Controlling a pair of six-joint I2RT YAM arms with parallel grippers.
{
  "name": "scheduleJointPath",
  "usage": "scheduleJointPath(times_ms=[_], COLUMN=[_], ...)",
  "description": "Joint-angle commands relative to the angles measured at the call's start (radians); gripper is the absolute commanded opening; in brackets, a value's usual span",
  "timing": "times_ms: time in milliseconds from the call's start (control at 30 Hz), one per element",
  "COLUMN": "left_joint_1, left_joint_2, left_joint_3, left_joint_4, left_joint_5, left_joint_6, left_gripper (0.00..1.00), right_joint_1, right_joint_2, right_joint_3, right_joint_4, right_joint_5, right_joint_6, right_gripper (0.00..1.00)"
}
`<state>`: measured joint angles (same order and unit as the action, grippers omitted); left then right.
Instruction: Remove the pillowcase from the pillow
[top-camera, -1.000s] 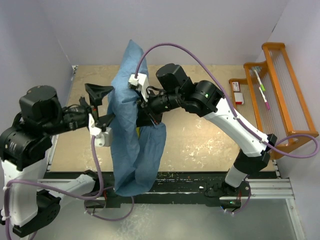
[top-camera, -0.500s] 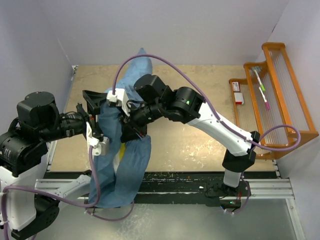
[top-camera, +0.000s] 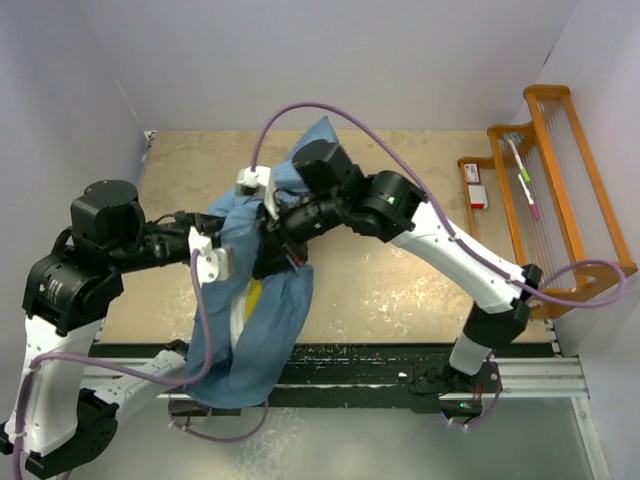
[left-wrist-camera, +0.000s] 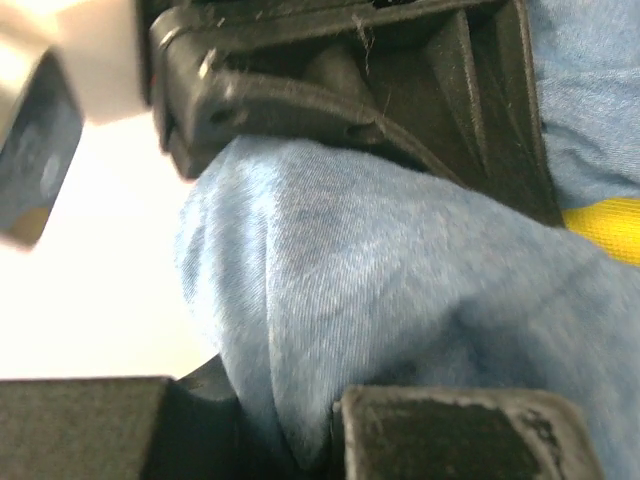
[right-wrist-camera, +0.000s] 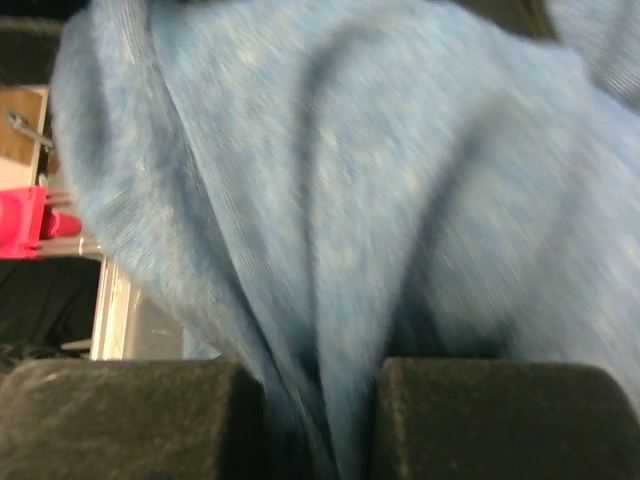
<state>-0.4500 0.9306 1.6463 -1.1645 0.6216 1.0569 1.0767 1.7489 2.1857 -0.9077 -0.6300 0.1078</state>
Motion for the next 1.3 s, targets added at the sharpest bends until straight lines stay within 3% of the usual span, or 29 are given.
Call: scheduleJointPath(times_ms=[0,100,167,333,500,633,700,867,1067,1267], left_joint_1=[-0.004,-0.004,-0.004,-0.005,-0.004,-0.004,-0.004,-0.004,-0.004,-0.005], left_joint_2=[0.022,0.036,0.066,0.157,0.184,0.214,0.224,0.298,0.334,0.328], left_joint_3=[-0.016,-0.025,-0.014,0.035,0.047,0.079,0.097,0.205,0.26,0.26], left_joint_4=[0.194,0.263,0.282,0.335,0.379,0.378,0.378,0.314,0.29,0.277], left_joint_5=[0.038,-0.027,-0.092,-0.363,-0.482,-0.578,-0.594,-0.651,-0.621,-0.604], left_joint_6=[-0.289,-0.399,-0.474,-0.611,-0.65,-0.691,-0.706,-0.737,-0.718,-0.698], left_gripper=[0.0,0.0,0.0,0.0,0.0,0.0,0.0,0.0,0.0,0.0], right_joint_1=[-0.132,-0.18,-0.206,-0.274,-0.327,-0.328,-0.326,-0.306,-0.252,-0.119], right_joint_2=[-0.2,-0.267,-0.279,-0.341,-0.456,-0.58,-0.641,-0.75,-0.779,-0.673], right_joint_3=[-0.181,-0.254,-0.25,-0.272,-0.364,-0.451,-0.523,-0.684,-0.819,-0.854], right_joint_4=[0.415,0.486,0.478,0.485,0.536,0.579,0.638,0.721,0.861,0.842], right_joint_5=[-0.123,-0.072,0.004,0.343,0.701,0.819,0.797,0.504,0.24,0.277], right_joint_6=[0.146,0.185,0.195,0.205,0.226,0.206,0.195,0.228,0.28,0.275], right_gripper=[0.18,0.38,0.45,0.66,0.7,0.73,0.72,0.65,0.64,0.65])
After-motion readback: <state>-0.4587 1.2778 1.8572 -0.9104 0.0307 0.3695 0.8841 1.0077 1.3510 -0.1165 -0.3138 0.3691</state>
